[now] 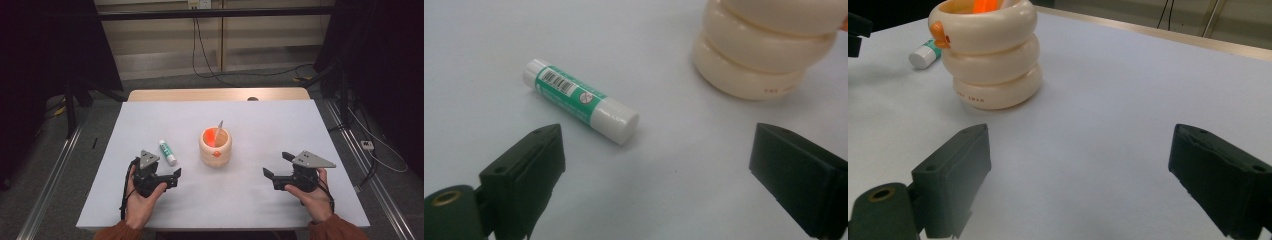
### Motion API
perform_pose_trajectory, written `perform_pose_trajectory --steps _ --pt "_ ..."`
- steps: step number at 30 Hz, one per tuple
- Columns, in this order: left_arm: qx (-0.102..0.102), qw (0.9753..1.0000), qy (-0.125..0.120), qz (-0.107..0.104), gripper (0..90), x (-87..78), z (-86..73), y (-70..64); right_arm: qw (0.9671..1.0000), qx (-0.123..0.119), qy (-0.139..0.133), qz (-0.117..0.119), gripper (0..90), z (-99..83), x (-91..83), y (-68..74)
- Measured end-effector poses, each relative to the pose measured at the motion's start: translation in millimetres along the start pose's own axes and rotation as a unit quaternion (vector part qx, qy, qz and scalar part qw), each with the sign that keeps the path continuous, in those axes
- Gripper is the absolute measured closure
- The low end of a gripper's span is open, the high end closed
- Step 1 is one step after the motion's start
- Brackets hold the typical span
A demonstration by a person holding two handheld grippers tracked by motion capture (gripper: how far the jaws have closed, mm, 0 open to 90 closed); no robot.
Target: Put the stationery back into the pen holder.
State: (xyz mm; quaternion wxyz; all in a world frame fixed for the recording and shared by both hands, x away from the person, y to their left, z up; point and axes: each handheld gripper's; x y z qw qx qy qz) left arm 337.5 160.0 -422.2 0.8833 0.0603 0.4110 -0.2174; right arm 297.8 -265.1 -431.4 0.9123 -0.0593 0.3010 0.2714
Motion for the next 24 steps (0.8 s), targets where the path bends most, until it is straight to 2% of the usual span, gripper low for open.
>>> perform_pose_trajectory --steps 2,5,8,13,14,19,21,23,24 --pt "-0.031 0.9994 0.001 0.015 6.3 2.8 3.5 -1.9 1.0 -0.002 0.0 0.0 10.2 -0.1 -0.2 -0.2" --pt "-0.05 0.9983 0.012 0.025 7.8 6.8 10.0 -4.1 1.0 -0.002 -0.002 0.0 10.4 0.2 -0.2 -0.3" --pt "-0.062 0.9974 0.03 0.02 10.2 9.9 19.2 -5.7 1.0 0.0 -0.003 0.003 10.4 0.6 -0.4 -1.1" --pt "-0.068 0.9961 0.036 0.043 11.1 15.7 34.1 -10.3 1.0 0.001 -0.005 0.003 10.4 0.8 -1.1 -1.6" --pt "-0.077 0.995 0.039 0.05 11.1 17.2 36.5 -11.3 1.0 0.001 -0.005 0.003 10.4 0.8 -1.1 -1.6" --pt "-0.107 0.9918 0.053 0.045 13.2 24.6 46.5 -7.9 1.0 -0.001 -0.004 0.004 10.5 0.6 -1.0 -1.4" --pt "-0.114 0.9908 0.063 0.037 17.1 25.8 50.3 -3.8 1.0 -0.001 -0.005 0.004 11.0 0.6 -1.3 -1.3" --pt "-0.117 0.9897 0.07 0.043 17.1 27.5 53.4 -1.2 1.0 -0.002 -0.006 0.005 11.0 0.6 -1.4 -1.3" --pt "-0.12 0.9889 0.078 0.04 17.5 28.8 54.8 -0.1 1.0 -0.002 -0.007 0.005 11.0 0.6 -1.4 -1.3"
Point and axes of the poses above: each handheld gripper's, and its own axes: x roughly forward along the jaws, z roughly out of its top, y roughly to its left, and after that the axes turned 11 degrees about y, right-handed
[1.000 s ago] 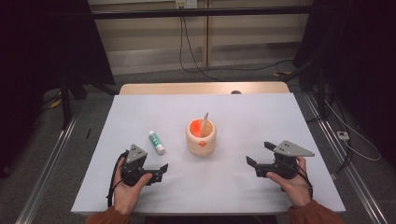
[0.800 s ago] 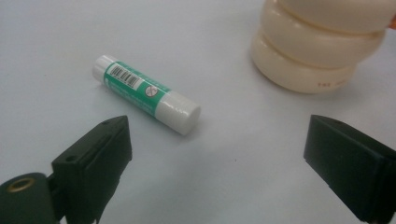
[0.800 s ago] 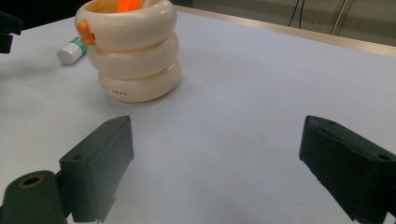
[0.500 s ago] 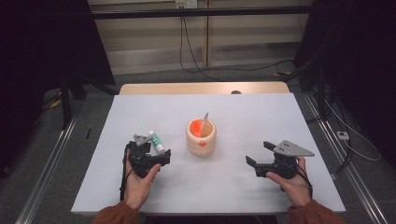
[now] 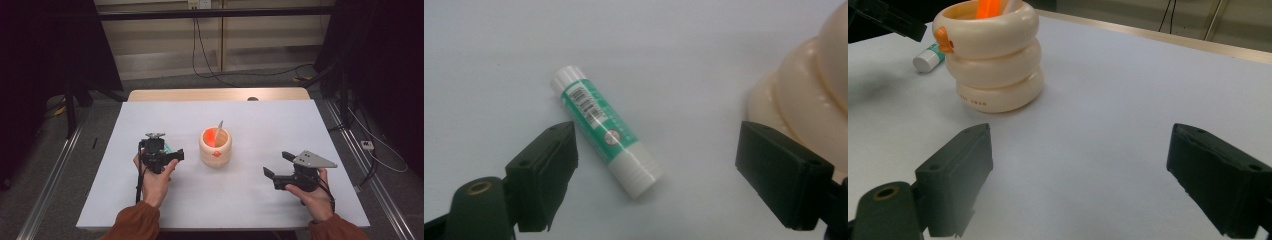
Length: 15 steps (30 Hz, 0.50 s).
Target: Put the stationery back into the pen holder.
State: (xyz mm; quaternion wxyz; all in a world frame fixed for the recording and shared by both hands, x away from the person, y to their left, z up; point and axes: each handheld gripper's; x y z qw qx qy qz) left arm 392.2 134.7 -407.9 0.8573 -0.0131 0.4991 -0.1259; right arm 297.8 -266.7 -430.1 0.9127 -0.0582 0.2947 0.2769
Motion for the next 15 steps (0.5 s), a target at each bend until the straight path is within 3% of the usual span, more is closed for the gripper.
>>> perform_pose_trajectory --steps 3,8,15 --pt "-0.004 0.9998 0.02 0.003 19.6 5.4 3.0 1.3 1.0 0.0 0.001 0.0 11.1 0.0 0.3 0.0" --pt "-0.014 0.9992 0.035 0.013 20.1 13.0 8.2 2.0 1.0 -0.002 0.002 0.0 12.1 -0.4 0.9 1.0" --pt "-0.036 0.9968 0.066 0.027 29.6 25.2 16.4 1.4 1.0 -0.003 0.002 0.0 12.2 -0.5 1.0 1.1"
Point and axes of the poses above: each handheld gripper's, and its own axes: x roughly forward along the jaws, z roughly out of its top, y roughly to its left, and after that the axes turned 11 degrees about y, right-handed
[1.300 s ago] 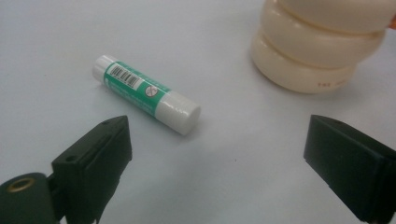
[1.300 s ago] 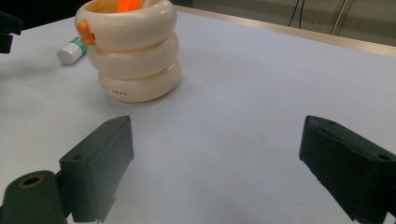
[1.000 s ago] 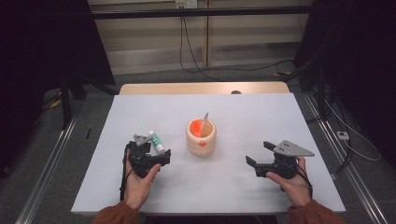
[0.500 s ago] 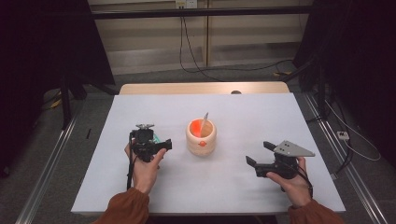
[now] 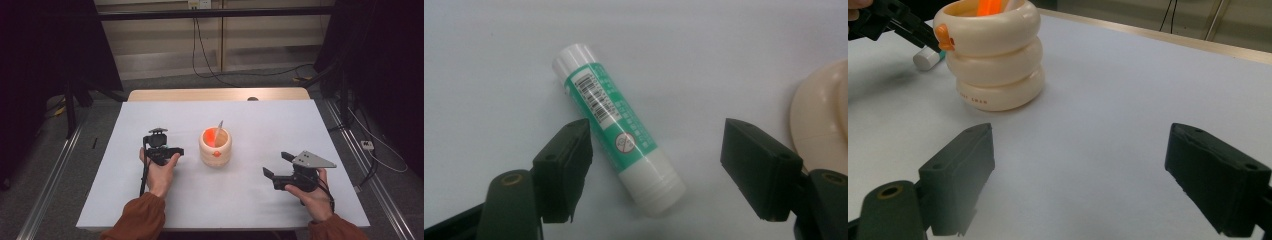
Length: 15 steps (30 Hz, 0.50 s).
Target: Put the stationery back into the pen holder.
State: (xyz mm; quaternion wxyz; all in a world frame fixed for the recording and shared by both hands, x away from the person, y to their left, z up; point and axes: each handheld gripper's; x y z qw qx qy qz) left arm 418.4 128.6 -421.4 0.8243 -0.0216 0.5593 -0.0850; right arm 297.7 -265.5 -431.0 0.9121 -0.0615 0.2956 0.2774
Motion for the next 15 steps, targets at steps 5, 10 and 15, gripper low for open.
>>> perform_pose_trajectory --steps 5,10,15 --pt "-0.01 0.9999 0.006 0.012 33.3 6.0 2.4 0.9 1.0 0.0 -0.001 0.001 12.3 -0.1 -0.1 -0.4" --pt "-0.013 0.9997 0.01 0.021 35.6 9.0 3.7 1.7 1.0 0.0 -0.001 0.0 12.2 0.0 0.0 -0.5" --pt "-0.008 0.9994 0.014 0.031 40.0 12.9 3.3 0.4 1.0 0.0 -0.001 0.0 12.2 -0.1 0.1 -0.6"
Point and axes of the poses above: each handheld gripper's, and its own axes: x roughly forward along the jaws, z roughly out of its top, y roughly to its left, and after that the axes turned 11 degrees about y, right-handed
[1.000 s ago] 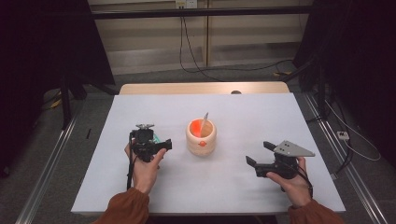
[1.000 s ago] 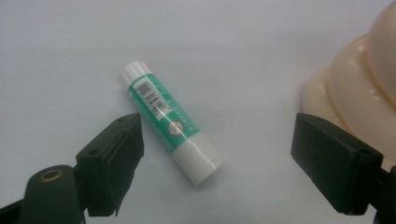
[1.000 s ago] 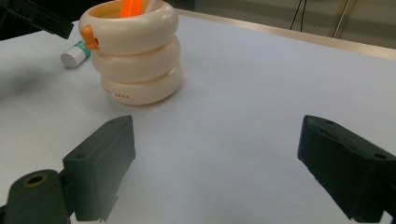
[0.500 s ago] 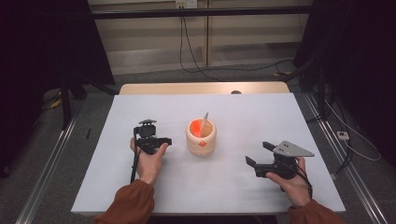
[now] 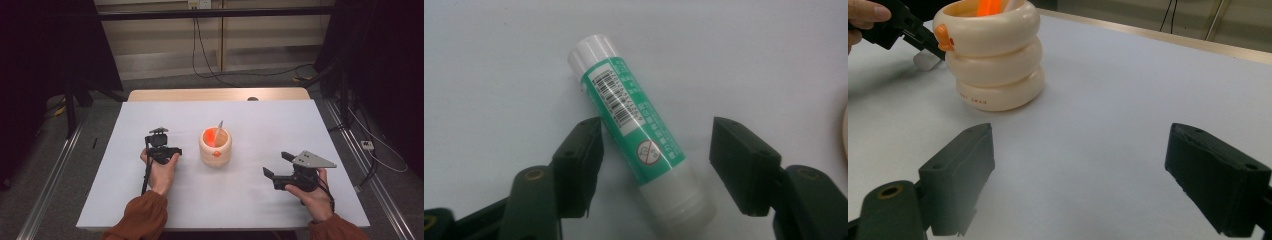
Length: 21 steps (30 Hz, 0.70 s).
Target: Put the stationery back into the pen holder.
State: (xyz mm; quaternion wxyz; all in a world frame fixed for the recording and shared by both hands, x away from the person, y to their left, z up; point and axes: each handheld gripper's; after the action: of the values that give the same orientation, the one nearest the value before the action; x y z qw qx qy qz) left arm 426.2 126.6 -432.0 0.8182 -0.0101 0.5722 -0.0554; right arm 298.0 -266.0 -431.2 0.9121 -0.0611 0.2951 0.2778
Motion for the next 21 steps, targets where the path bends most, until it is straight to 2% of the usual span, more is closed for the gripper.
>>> perform_pose_trajectory --steps 7,17,21 --pt "0.009 0.9997 0.006 0.02 45.2 4.6 -0.3 -5.1 1.0 0.0 0.0 -0.001 12.2 -0.1 0.0 -0.4" --pt "0.005 0.9997 0.004 0.025 59.8 3.9 -0.4 -0.5 1.0 0.002 0.001 0.001 12.3 -0.3 0.8 -0.3" --pt "0.011 0.9995 0.0 0.028 64.1 3.9 -0.7 -0.5 1.0 0.001 0.001 0.001 12.3 -0.5 1.2 -0.2"
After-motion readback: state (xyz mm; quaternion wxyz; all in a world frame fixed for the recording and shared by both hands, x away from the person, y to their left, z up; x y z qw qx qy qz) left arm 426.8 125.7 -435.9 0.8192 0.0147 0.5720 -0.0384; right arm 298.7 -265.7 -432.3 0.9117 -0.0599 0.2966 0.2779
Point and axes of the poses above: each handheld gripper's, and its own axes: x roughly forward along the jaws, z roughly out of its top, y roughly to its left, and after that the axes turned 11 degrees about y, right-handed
